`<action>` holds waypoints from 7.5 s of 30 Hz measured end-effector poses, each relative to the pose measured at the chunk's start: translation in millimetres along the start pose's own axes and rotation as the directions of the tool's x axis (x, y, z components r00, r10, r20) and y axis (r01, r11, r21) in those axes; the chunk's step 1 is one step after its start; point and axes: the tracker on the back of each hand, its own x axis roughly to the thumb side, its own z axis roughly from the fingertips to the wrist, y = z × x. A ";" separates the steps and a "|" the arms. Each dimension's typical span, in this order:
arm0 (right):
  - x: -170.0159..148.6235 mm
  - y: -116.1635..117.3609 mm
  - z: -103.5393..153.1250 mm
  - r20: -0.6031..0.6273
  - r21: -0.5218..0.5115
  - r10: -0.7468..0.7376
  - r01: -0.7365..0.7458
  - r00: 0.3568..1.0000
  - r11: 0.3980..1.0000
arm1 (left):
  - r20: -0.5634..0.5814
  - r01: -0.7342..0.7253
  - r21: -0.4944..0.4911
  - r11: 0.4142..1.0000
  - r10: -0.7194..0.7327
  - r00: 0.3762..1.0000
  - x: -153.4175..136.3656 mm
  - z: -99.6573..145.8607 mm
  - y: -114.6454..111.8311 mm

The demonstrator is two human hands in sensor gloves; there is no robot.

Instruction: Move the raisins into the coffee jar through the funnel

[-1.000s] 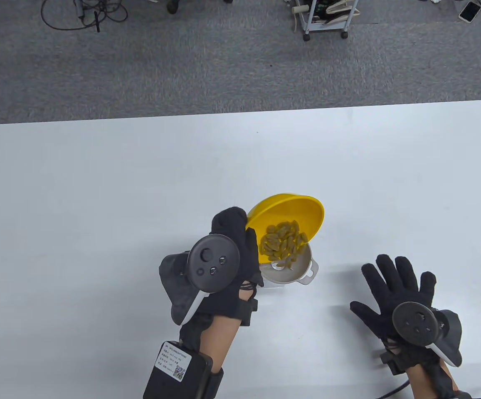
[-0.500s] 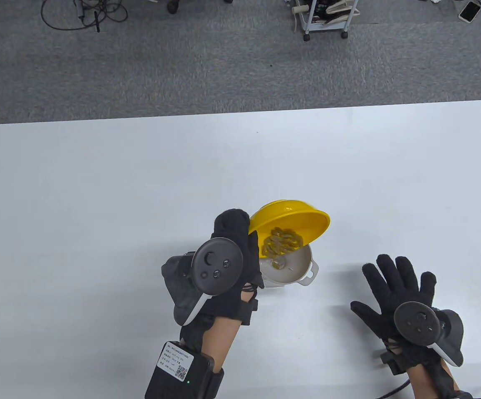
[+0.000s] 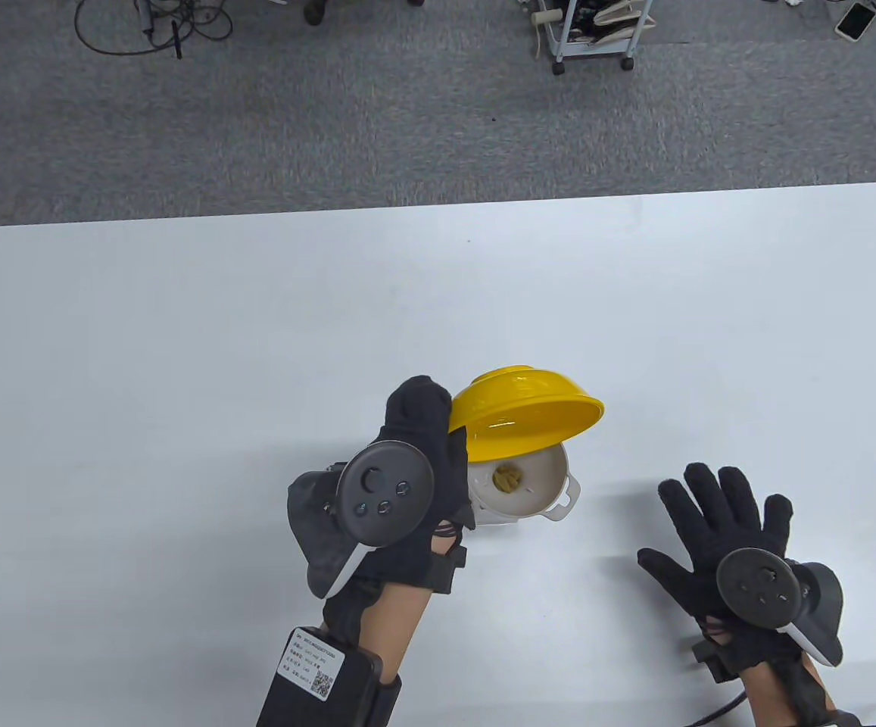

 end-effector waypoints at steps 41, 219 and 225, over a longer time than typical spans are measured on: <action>-3.5 -1.0 -0.5 -0.014 0.020 -0.052 0.052 0.999 0.998 | -0.666 -0.276 0.096 0.956 0.268 0.696 -257.2 44.1 -10.0; 1.3 7.4 2.8 -0.048 0.112 -0.123 0.128 0.991 0.986 | -0.032 0.582 -0.068 0.811 -0.584 0.811 -248.9 114.3 -1.5; 5.1 11.9 1.5 -0.047 0.121 -0.097 0.102 0.994 0.987 | 0.029 0.679 -0.080 0.730 -0.679 0.733 -247.9 111.5 -0.9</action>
